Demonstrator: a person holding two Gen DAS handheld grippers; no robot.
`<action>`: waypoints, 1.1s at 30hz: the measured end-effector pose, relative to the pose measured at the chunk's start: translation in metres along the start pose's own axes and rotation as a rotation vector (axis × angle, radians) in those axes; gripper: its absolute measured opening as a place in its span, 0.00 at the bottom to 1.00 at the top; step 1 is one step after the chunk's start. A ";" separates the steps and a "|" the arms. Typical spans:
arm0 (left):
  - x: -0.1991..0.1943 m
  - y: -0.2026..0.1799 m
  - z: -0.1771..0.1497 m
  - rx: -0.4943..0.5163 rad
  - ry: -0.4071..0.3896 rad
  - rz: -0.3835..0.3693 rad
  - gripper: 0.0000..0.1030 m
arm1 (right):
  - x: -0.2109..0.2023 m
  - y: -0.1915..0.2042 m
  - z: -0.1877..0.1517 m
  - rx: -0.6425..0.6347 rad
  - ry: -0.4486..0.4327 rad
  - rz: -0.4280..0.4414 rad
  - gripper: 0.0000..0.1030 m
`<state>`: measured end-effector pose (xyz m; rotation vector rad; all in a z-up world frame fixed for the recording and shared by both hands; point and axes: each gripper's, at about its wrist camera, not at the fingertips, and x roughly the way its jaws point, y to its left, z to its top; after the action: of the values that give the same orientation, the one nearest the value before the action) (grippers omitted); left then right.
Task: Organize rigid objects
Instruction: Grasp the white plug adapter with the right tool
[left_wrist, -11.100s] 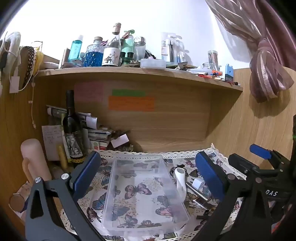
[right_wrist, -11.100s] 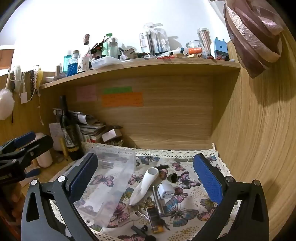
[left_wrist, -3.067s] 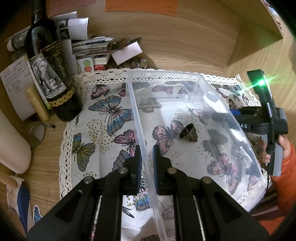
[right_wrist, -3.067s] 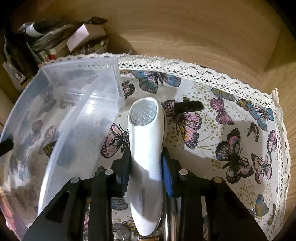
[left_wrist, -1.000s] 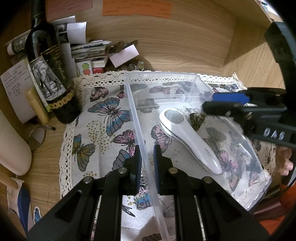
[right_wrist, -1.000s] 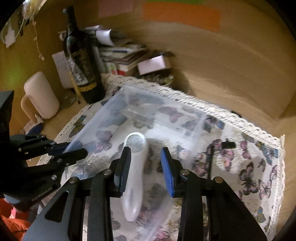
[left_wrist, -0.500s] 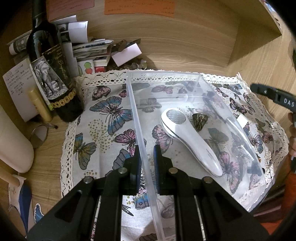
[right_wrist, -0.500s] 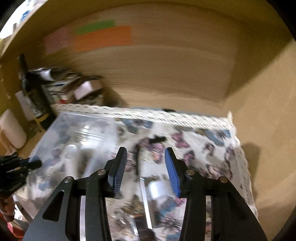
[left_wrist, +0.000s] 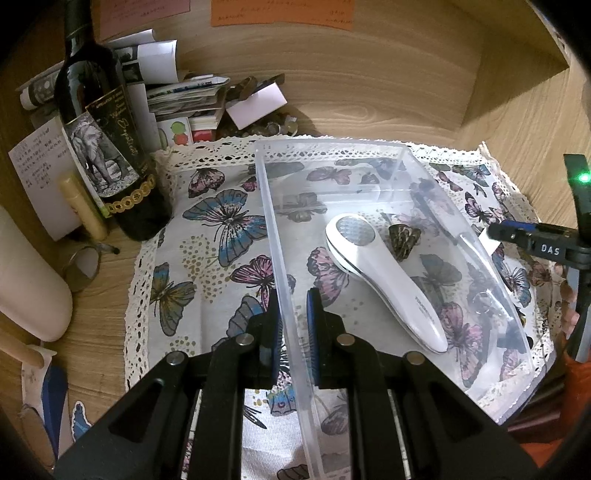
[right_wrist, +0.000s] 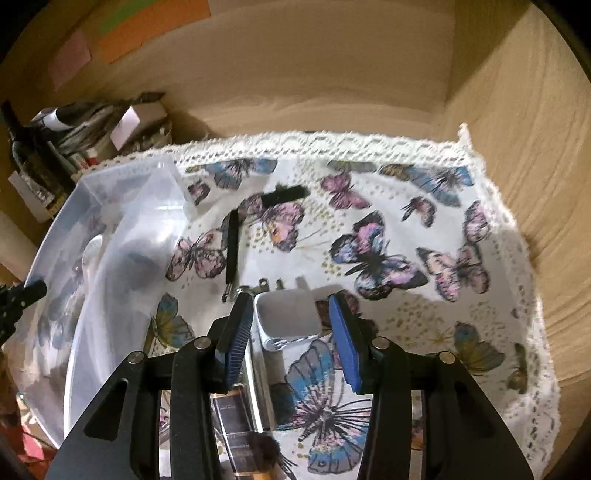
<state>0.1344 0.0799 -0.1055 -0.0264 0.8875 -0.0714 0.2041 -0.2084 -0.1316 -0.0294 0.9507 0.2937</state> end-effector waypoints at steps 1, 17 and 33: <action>0.000 0.000 0.000 0.001 0.000 0.000 0.12 | 0.004 0.000 0.000 0.000 0.009 0.001 0.38; 0.001 0.000 0.001 -0.002 0.002 -0.005 0.12 | 0.015 0.003 0.007 -0.001 0.002 -0.028 0.35; 0.003 0.001 0.001 -0.006 -0.005 -0.017 0.12 | -0.043 0.064 0.039 -0.129 -0.182 0.048 0.35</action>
<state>0.1372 0.0808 -0.1076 -0.0395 0.8826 -0.0844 0.1945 -0.1512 -0.0674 -0.0966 0.7511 0.3956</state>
